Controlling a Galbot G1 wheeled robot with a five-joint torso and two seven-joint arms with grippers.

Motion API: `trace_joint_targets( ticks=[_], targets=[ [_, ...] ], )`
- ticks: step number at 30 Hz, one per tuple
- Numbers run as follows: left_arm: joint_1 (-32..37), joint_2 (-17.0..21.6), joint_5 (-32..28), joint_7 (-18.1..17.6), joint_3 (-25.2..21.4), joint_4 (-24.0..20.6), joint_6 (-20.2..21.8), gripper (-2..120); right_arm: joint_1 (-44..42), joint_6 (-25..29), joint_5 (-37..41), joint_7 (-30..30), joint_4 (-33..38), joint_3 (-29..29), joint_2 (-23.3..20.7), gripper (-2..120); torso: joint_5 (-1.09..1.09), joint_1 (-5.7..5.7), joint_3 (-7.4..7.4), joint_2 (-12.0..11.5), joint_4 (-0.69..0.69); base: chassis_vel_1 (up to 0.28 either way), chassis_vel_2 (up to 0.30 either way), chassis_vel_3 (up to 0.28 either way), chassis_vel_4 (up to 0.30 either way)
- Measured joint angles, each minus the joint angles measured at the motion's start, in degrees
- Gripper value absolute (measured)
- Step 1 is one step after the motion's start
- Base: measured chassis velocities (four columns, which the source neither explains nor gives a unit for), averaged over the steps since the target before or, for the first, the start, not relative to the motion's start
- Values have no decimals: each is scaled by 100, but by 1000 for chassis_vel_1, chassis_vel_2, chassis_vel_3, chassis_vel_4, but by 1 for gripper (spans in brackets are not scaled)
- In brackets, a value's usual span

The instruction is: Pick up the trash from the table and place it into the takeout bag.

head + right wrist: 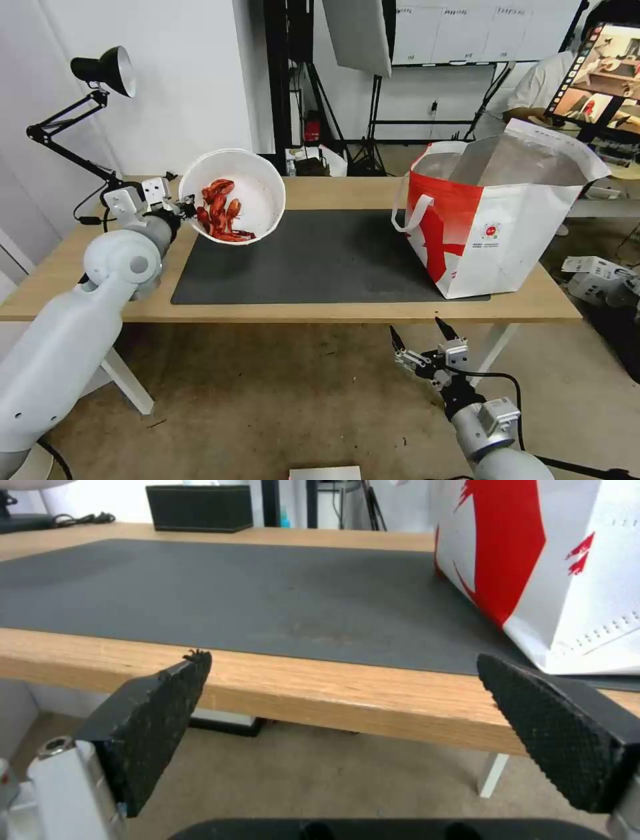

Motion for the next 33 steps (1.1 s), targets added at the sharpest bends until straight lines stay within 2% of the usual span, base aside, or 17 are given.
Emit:
trace_joint_targets(
  ticks=[3,7,9,11,13,14,16,17,19,33],
  targets=[
    [85,44,215,501,-1,-37,-172,0,0,0,0,0,0,0,0,100,0,0,0,0,0,0,0,0,0],
    [112,69,311,712,3,-46,-190,0,0,0,0,0,0,0,0,100,0,0,0,0,0,0,0,0,0],
    [162,107,475,1146,10,-58,-238,0,0,0,0,0,0,0,0,100,0,0,0,0,0,0,0,0,0],
    [172,107,544,1218,32,-40,-239,0,0,0,0,0,0,0,0,100,1,0,0,0,0,0,0,0,0],
    [232,138,807,1534,66,36,-239,0,0,0,0,0,0,0,0,100,-1,0,0,0,-1,0,0,0,0],
    [232,138,807,1534,66,36,-239,0,0,0,0,0,0,0,0,100,-1,0,0,0,-1,0,0,0,0],
    [286,190,1020,1830,57,37,-227,0,0,0,0,0,0,0,0,100,0,0,0,0,0,0,0,0,0],
    [286,190,1020,1830,57,37,-227,0,0,0,0,0,0,0,0,100,0,0,0,0,0,0,0,0,0],
    [305,237,1288,2055,44,37,-184,0,0,0,0,0,0,0,0,100,0,-1,0,0,0,0,0,0,0],
    [-12,63,880,1599,161,125,294,0,0,0,0,0,0,0,0,100,0,0,0,0,1,0,0,0,0]
  ],
)
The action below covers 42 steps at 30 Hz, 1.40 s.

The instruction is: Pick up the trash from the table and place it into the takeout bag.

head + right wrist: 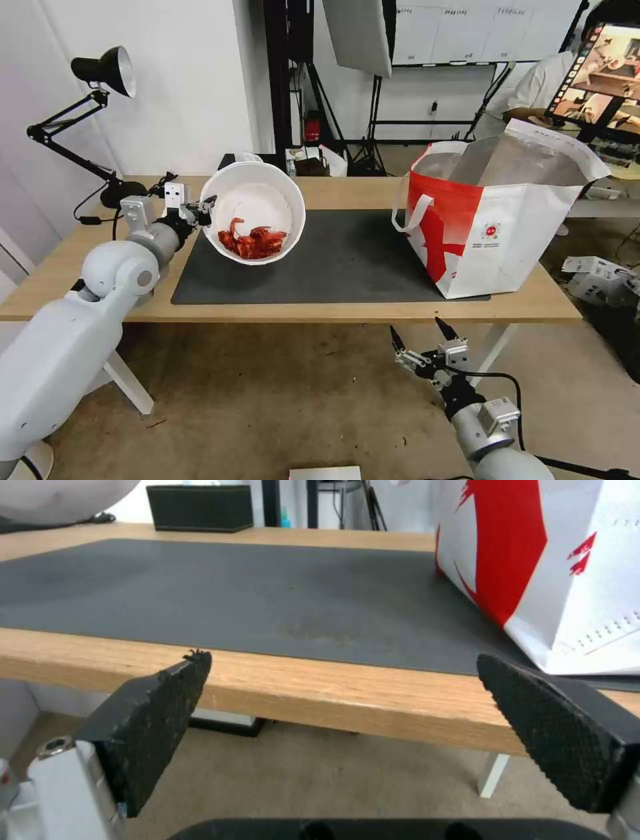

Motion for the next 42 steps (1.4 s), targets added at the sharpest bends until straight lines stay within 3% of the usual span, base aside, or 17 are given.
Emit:
trace_joint_targets(
  ticks=[10,16,17,24,33,36,42],
  targets=[
    [-1419,-482,-739,-495,858,262,125,0,0,0,0,0,0,0,0,100,1,0,0,0,-2,0,0,0,0],
    [-2698,-1156,-1061,-732,1789,761,161,0,0,0,0,0,0,0,0,100,3,1,0,-1,-3,0,0,0,0],
    [-2698,-1156,-1061,-732,1789,761,161,0,0,0,0,0,0,0,0,100,3,1,0,-1,-3,0,0,0,0],
    [-3959,-2094,-1212,-1075,2399,1504,190,0,0,0,0,0,0,0,0,100,4,1,0,-1,-2,0,0,0,0],
    [-4524,-2955,-1123,-1416,2615,2291,184,0,0,0,0,0,0,0,0,100,1,1,0,-1,0,0,0,0,0],
    [-4689,-3530,-872,-1525,2760,2777,165,0,1,0,0,0,0,0,0,100,2,1,0,-1,-2,0,0,0,0],
    [-4869,-4134,-479,-1545,2964,3321,105,0,0,0,0,0,0,0,0,100,2,1,0,-1,-2,0,0,0,0]
  ],
)
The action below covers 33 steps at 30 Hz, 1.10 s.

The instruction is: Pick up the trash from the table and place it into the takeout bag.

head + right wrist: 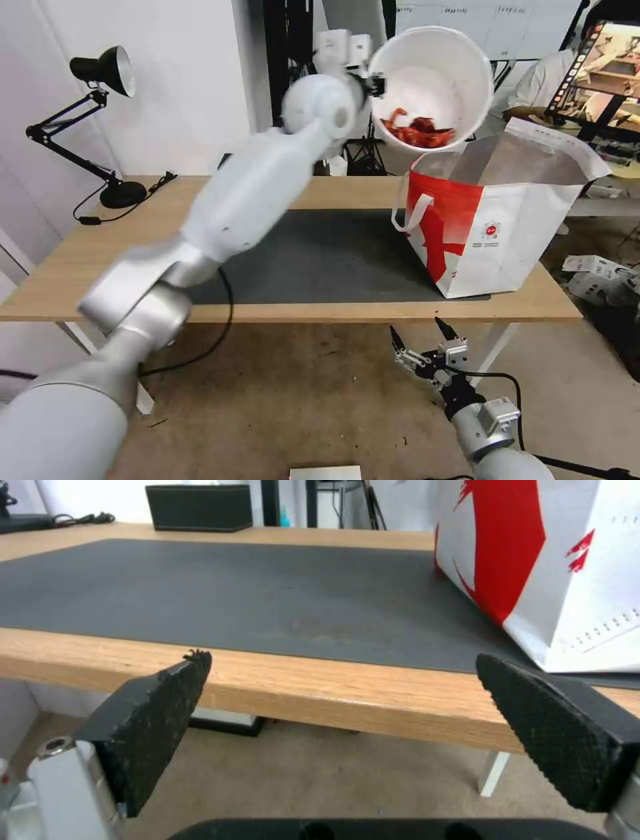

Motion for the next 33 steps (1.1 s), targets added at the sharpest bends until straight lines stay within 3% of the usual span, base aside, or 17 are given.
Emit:
trace_joint_targets(
  ticks=[5,13,18,23,33],
  targets=[
    [-124,-411,182,-2,138,386,-4,0,0,0,0,0,0,0,0,100,0,0,0,0,0,0,0,0,0],
    [-111,-436,762,90,665,557,-111,0,0,0,0,0,0,0,0,100,-1,0,0,0,2,0,0,0,0],
    [9,-418,1033,194,887,535,-314,0,0,0,0,0,0,0,0,100,-1,0,0,0,2,0,0,0,0],
    [114,-402,1172,555,1167,318,-620,0,0,0,0,0,0,0,0,100,-1,-1,0,0,1,0,0,0,0],
    [204,-370,961,730,1407,97,-518,0,0,0,0,0,0,0,0,100,-2,-1,0,1,1,0,0,0,0]
  ],
)
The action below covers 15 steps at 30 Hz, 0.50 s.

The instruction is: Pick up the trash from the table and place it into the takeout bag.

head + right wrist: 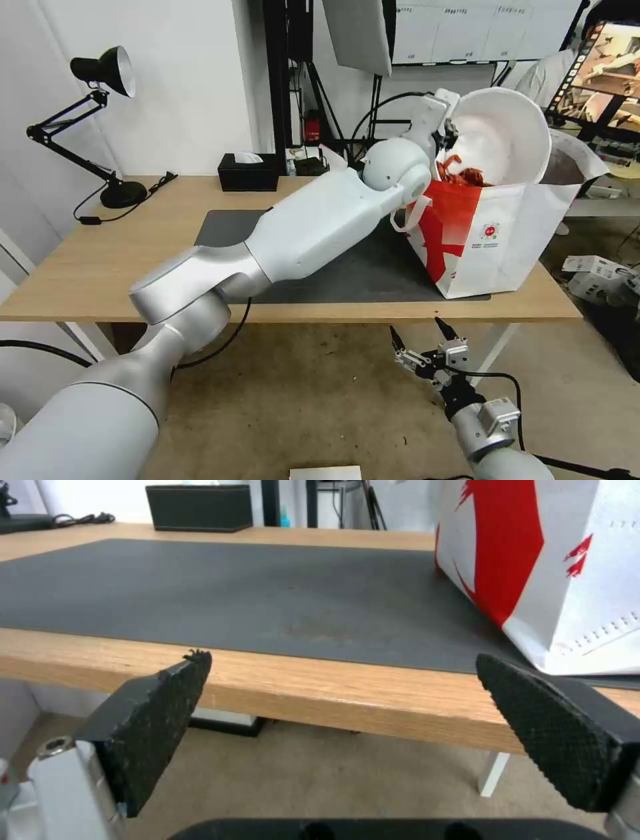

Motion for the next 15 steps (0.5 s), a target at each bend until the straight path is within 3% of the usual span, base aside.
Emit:
trace_joint_targets(
  ticks=[11,15],
  targets=[
    [15,-19,-570,82,-14,-75,242,0,0,0,0,0,0,0,0,100,0,0,0,0,0,0,0,0,0],
    [39,-25,-645,65,19,-69,233,12,0,0,0,0,0,0,0,100,0,0,0,0,0,0,0,0,0]
  ],
)
